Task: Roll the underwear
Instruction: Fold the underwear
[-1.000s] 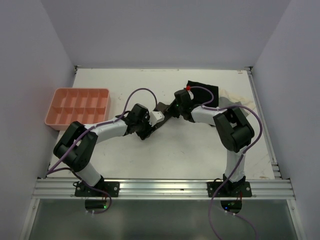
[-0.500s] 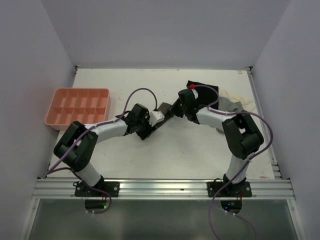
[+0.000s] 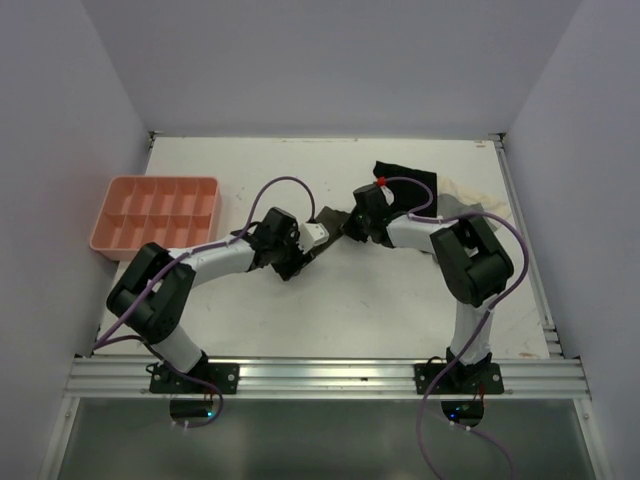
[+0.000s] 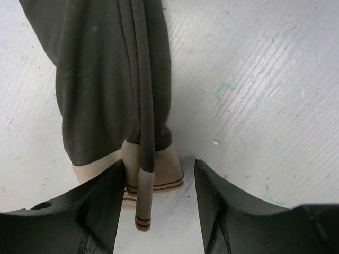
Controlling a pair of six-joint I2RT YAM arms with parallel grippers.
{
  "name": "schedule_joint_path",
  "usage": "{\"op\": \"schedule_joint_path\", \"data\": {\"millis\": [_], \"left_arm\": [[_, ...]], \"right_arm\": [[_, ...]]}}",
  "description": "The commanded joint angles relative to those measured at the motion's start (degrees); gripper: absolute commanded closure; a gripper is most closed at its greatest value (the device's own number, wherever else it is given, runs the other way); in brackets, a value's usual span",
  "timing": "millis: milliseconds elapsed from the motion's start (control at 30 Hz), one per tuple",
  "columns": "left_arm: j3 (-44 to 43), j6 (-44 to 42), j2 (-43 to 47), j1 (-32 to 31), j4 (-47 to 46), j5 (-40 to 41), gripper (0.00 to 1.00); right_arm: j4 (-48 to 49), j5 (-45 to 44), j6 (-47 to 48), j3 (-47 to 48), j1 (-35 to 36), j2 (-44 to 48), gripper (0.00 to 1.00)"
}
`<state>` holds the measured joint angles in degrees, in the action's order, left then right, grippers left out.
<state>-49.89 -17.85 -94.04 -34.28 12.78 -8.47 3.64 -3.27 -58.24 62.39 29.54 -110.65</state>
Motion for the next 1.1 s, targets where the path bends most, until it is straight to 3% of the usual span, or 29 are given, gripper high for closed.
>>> {"op": "schedule_joint_path", "data": {"millis": [0, 233, 267, 333, 533, 633, 900, 1067], "left_arm": [[3.13, -1.14, -0.71, 0.44, 8.84, -0.32, 0.43], [0.41, -1.67, 7.45, 0.44, 10.34, -2.86, 0.40], [-0.20, -1.75, 8.25, 0.44, 10.69, -3.22, 0.33], [-1.79, -2.10, 9.57, 0.44, 11.22, -4.10, 0.30], [-3.99, -1.58, 13.35, 0.53, 10.96, -6.73, 0.34], [-4.16, 0.17, 14.76, 1.41, 9.64, -9.10, 0.42], [-9.17, 4.57, 6.86, 10.27, 8.94, -14.20, 0.96], [-10.05, 4.49, 2.38, 11.69, 7.79, -17.27, 1.00]], "right_arm": [[-1.62, -2.18, 1.81, 1.86, -0.89, -1.85, 1.00], [-1.35, -0.43, 2.07, 1.51, -0.80, -3.52, 1.00], [-1.44, -0.42, 2.08, 1.42, -0.80, -3.52, 1.00], [-1.44, -0.25, 2.08, 1.42, -0.80, -3.52, 1.00], [-1.88, 0.02, 2.25, 1.77, -0.80, -3.69, 1.00], [-1.97, -0.07, 2.34, 1.68, -0.80, -3.87, 1.00], [-1.97, 0.63, 2.52, 1.51, -0.80, -3.87, 1.00], [-1.71, 1.07, 2.87, 1.24, -0.89, -3.78, 1.00]]}}
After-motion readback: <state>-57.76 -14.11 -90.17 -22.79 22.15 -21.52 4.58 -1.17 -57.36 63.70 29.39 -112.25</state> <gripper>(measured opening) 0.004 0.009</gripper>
